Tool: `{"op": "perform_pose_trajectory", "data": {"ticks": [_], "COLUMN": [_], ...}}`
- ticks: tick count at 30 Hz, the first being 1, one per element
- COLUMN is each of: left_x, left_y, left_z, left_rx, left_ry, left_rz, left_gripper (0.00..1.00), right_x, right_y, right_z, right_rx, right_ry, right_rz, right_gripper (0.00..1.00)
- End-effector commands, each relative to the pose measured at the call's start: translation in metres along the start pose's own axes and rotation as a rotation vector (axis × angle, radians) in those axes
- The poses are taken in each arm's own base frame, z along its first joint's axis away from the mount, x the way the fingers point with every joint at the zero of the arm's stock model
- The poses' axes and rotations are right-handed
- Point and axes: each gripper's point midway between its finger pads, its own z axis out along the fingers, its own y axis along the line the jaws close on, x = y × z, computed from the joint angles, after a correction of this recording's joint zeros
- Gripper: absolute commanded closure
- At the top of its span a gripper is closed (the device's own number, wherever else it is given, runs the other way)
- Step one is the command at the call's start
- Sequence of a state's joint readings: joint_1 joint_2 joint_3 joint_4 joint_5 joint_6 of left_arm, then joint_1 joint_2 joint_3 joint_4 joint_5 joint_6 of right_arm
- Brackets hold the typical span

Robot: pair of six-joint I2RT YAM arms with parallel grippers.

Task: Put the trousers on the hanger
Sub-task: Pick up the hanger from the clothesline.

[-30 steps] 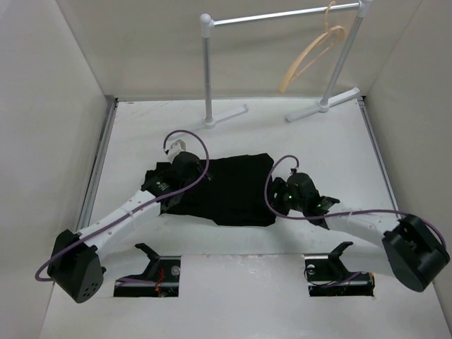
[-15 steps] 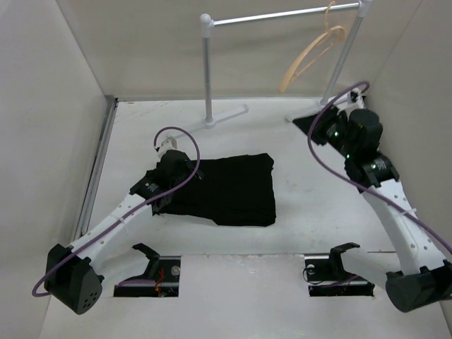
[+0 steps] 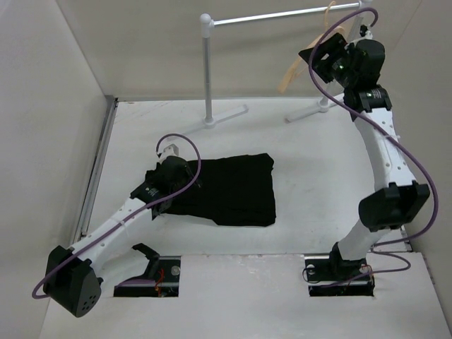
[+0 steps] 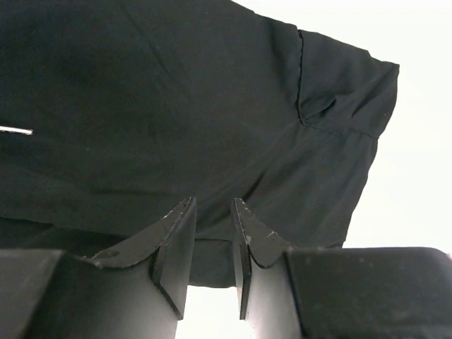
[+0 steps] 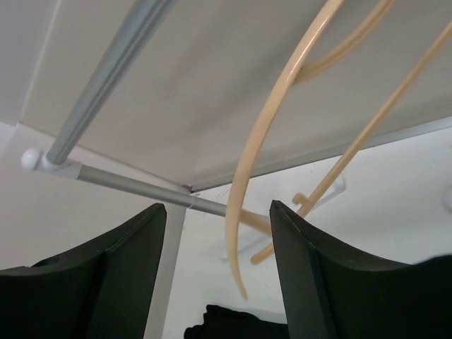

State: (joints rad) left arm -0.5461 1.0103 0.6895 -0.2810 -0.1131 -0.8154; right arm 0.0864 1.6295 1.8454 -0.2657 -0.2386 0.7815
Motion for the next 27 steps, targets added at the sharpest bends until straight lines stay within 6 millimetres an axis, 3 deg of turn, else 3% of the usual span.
{"op": "perform_pose_trajectory", "data": {"ticks": [1,7,13,22,27], "left_x": [-0.003,0.005,0.007,0.008,0.0], "left_y": [-0.003,0.004,0.011,0.008,0.001], "left_z": [-0.004,0.0,-0.001,-0.004,-0.006], "left_rx": [0.029,0.014,0.003,0.021,0.036], "left_ry": [-0.02,-0.004,-0.006,-0.015,-0.026], "left_rz": [0.009,0.002,-0.011,-0.009,-0.016], "left_gripper": [0.75,0.75,0.75,0.74,0.65], "right_x": [-0.014,-0.003,0.002,-0.024,-0.027], "right_y": [0.026,0.016,0.024,0.069,0.082], "right_z": [0.006,0.027,0.032,0.005,-0.013], "right_rx": [-0.088,-0.088,-0.136,-0.254,-0.28], "right_ry": [0.001,0.033,0.049,-0.015,-0.025], "right_rz": [-0.029,-0.019,-0.026,-0.082,-0.103], "right_gripper": [0.36,0.48,0.71,0.82,0.82]}}
